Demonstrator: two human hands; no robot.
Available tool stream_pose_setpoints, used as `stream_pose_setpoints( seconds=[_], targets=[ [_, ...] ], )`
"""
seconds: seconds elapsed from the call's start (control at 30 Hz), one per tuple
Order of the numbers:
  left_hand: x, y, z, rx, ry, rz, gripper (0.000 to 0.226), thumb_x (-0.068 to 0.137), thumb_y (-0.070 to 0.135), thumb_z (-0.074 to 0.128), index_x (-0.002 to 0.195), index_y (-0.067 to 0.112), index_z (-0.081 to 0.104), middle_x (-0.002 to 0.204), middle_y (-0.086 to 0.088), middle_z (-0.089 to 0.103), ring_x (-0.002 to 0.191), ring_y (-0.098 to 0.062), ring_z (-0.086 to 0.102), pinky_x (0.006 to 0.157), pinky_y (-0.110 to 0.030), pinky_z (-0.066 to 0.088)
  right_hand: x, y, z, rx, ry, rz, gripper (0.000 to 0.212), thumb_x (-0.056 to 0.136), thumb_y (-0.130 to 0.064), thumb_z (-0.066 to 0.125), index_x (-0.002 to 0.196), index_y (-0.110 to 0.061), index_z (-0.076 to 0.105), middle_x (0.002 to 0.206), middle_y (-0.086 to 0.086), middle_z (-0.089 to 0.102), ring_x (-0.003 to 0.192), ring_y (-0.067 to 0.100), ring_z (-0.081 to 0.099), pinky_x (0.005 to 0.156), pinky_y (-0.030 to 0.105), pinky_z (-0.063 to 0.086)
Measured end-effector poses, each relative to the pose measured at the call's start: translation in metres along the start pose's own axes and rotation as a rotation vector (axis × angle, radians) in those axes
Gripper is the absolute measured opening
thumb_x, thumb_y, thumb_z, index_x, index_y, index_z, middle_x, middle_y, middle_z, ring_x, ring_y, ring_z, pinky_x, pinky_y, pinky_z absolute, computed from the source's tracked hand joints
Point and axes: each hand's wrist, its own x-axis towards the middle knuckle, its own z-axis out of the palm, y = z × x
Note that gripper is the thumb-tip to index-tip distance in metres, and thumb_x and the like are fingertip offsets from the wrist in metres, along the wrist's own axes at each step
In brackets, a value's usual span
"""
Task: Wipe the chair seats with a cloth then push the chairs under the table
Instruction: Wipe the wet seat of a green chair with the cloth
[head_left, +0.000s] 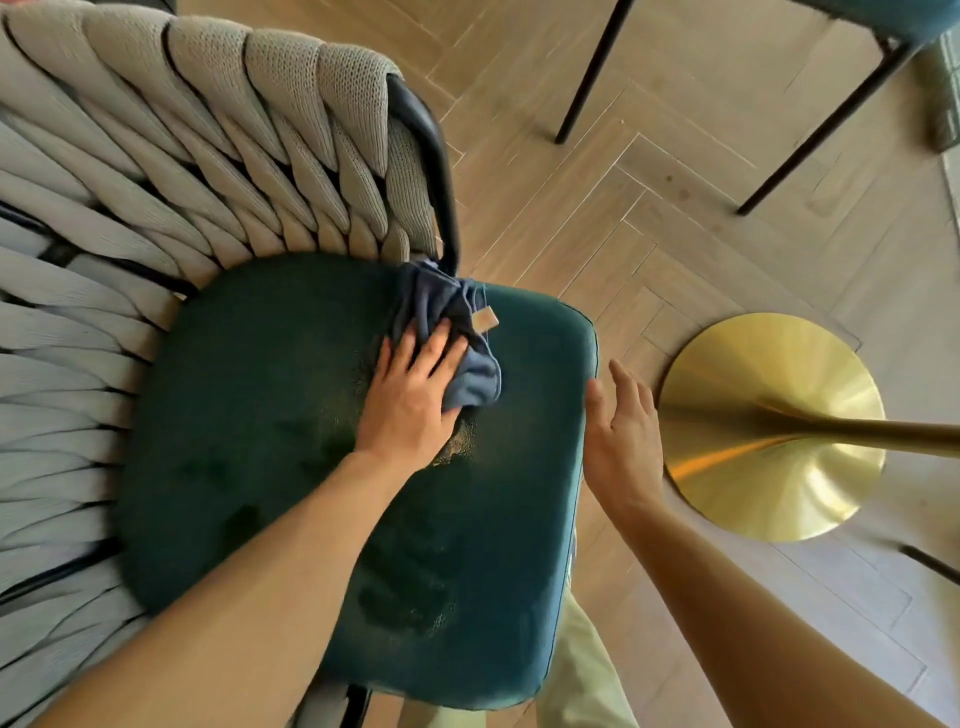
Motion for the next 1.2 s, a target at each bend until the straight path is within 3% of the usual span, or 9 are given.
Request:
stream_pose_setpoints(
  seconds=[0.07,0.13,0.27,0.4,0.6,0.83,1.07,1.13,1.2],
  targets=[
    [0.026,0.022,-0.008,-0.043,0.024,-0.136,0.061,0.086,0.039,0.045,0.144,0.018,0.045,0.154,-0.005,0.038,0.136,-0.040,0.036,0.111,-0.059,0.029,-0.001,0.001,0.001,0.004,0.012,0.002,0.054,0.102,-0.046,0.030,0.150,-0.022,0.031,0.156,-0.002,0.031,0.144,0.016,0.025,0.117,0.038,0.022],
    [0.047,0.055,-0.012,-0.100,-0.025,-0.068,0.065,0.086,0.045,0.033,0.144,0.019,0.044,0.154,-0.004,0.037,0.137,-0.041,0.034,0.110,-0.060,0.029,-0.002,0.002,-0.001,-0.002,0.039,0.000,0.055,0.101,-0.047,0.031,0.150,-0.023,0.031,0.156,-0.002,0.031,0.144,0.016,0.023,0.118,0.039,0.022],
    [0.040,0.094,-0.002,-0.052,-0.085,0.258,0.063,0.086,0.044,0.051,0.145,0.022,0.044,0.155,-0.002,0.035,0.143,-0.037,0.028,0.114,-0.058,0.022,-0.003,0.004,-0.008,0.022,0.106,-0.034,0.059,0.098,-0.049,0.029,0.150,-0.020,0.032,0.156,0.000,0.031,0.144,0.017,0.023,0.118,0.039,0.021],
    [0.017,0.058,-0.004,-0.038,-0.091,0.299,0.061,0.087,0.036,0.059,0.143,0.019,0.046,0.154,-0.003,0.039,0.139,-0.034,0.035,0.115,-0.049,0.027,-0.008,-0.001,-0.009,-0.003,0.074,-0.078,0.058,0.099,-0.048,0.029,0.149,-0.020,0.034,0.155,0.001,0.033,0.144,0.018,0.025,0.118,0.040,0.022],
    [-0.012,-0.060,-0.027,-0.035,-0.097,-0.128,0.061,0.093,0.028,0.054,0.150,0.018,0.034,0.159,0.001,0.027,0.143,-0.032,0.025,0.118,-0.046,0.022,-0.029,-0.010,0.015,-0.070,-0.052,-0.125,0.055,0.101,-0.046,0.031,0.149,-0.020,0.035,0.156,0.002,0.033,0.146,0.020,0.023,0.120,0.041,0.020],
    [-0.102,-0.180,-0.009,0.002,-0.061,-0.446,0.053,0.090,0.022,0.041,0.139,0.002,0.047,0.146,-0.020,0.044,0.137,-0.037,0.038,0.116,-0.048,0.025,-0.057,-0.002,0.040,-0.069,0.019,-0.062,0.052,0.102,-0.038,0.036,0.149,-0.017,0.034,0.157,0.006,0.029,0.146,0.020,0.021,0.118,0.033,0.015],
    [-0.110,-0.130,0.001,-0.231,0.122,-0.996,0.057,0.097,0.029,0.043,0.150,0.012,0.032,0.159,-0.011,0.025,0.140,-0.042,0.025,0.115,-0.048,0.021,-0.082,0.001,0.056,-0.098,0.033,-0.021,0.052,0.102,-0.040,0.036,0.150,-0.019,0.033,0.160,0.004,0.022,0.147,0.020,0.016,0.117,0.029,0.011],
    [-0.082,-0.117,-0.003,-0.290,0.117,-1.018,0.060,0.098,0.034,0.040,0.153,0.017,0.024,0.162,-0.006,0.016,0.145,-0.041,0.016,0.117,-0.050,0.015,-0.081,0.000,0.057,-0.089,0.031,-0.002,0.053,0.102,-0.042,0.034,0.150,-0.020,0.033,0.160,0.003,0.022,0.147,0.019,0.016,0.117,0.030,0.011],
    [-0.066,-0.100,0.003,-0.236,0.095,-0.818,0.061,0.097,0.035,0.040,0.153,0.020,0.024,0.162,-0.004,0.015,0.146,-0.041,0.013,0.117,-0.053,0.013,-0.080,-0.001,0.059,-0.086,0.034,0.006,0.053,0.102,-0.043,0.034,0.150,-0.020,0.033,0.160,0.002,0.022,0.147,0.019,0.017,0.117,0.030,0.012]
  ],
)
